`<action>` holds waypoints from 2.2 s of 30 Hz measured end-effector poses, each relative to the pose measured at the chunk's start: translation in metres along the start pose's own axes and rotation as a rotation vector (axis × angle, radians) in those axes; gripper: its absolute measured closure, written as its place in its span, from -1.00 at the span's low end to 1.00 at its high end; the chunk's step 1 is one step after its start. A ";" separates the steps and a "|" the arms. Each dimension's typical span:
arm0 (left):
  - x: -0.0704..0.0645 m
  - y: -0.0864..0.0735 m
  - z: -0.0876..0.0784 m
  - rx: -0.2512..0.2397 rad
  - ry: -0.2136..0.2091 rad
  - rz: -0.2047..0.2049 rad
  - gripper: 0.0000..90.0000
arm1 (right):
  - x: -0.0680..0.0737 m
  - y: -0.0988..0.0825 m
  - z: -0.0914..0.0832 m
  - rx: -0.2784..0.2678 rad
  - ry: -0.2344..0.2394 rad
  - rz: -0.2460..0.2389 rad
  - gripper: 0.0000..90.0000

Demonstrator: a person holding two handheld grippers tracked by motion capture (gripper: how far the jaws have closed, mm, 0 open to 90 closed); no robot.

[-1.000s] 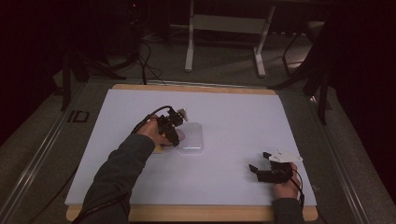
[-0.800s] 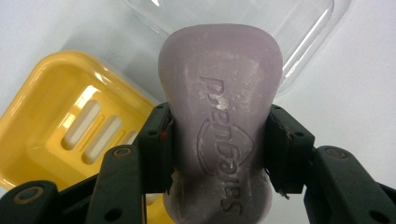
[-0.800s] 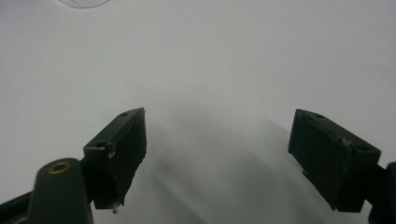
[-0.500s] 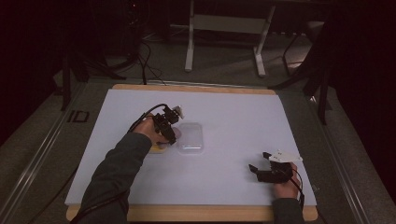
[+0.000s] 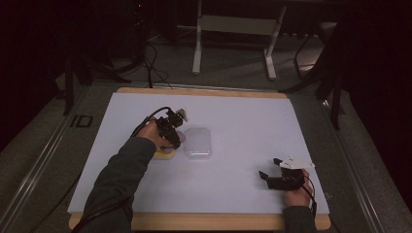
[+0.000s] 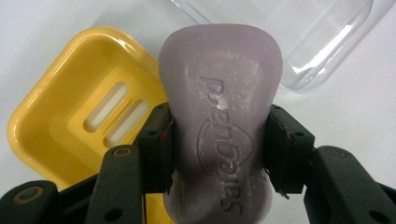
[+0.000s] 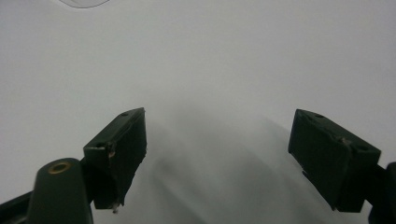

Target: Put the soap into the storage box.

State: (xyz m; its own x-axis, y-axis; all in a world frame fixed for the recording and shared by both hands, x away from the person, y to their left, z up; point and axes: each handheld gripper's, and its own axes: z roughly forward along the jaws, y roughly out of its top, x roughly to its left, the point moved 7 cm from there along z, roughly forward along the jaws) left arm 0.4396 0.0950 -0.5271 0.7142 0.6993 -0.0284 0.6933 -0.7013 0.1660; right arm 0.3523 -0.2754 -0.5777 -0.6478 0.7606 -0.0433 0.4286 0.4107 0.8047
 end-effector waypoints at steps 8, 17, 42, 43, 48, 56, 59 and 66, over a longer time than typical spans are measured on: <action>0.005 -0.002 -0.001 -0.006 0.003 -0.019 0.11 | 0.000 0.000 0.000 0.001 0.000 0.000 -0.58; 0.009 -0.005 -0.001 -0.006 0.005 -0.037 0.11 | 0.000 0.000 0.000 0.001 -0.001 -0.002 -0.58; 0.021 -0.011 -0.003 -0.005 0.012 -0.064 0.11 | 0.000 0.000 0.000 0.001 -0.001 -0.002 -0.58; 0.021 -0.011 -0.003 -0.006 0.012 -0.066 0.11 | 0.000 0.000 0.000 0.001 -0.001 -0.002 -0.58; 0.023 -0.012 -0.004 -0.005 0.014 -0.078 0.11 | 0.000 0.000 0.000 0.001 -0.001 -0.002 -0.58; 0.028 -0.014 -0.004 -0.008 0.012 -0.108 0.11 | 0.000 0.000 0.000 0.001 -0.002 -0.002 -0.58; 0.030 -0.015 -0.003 -0.005 0.017 -0.115 0.11 | 0.000 0.000 0.000 0.002 -0.002 -0.002 -0.58; 0.034 -0.017 -0.001 -0.004 0.015 -0.140 0.11 | 0.000 0.000 0.000 0.002 -0.002 -0.001 -0.58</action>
State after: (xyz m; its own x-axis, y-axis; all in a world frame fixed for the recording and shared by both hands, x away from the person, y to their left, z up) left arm 0.4515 0.1307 -0.5297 0.6094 0.7920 -0.0369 0.7854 -0.5966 0.1653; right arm 0.3522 -0.2753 -0.5778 -0.6469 0.7612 -0.0455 0.4289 0.4126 0.8036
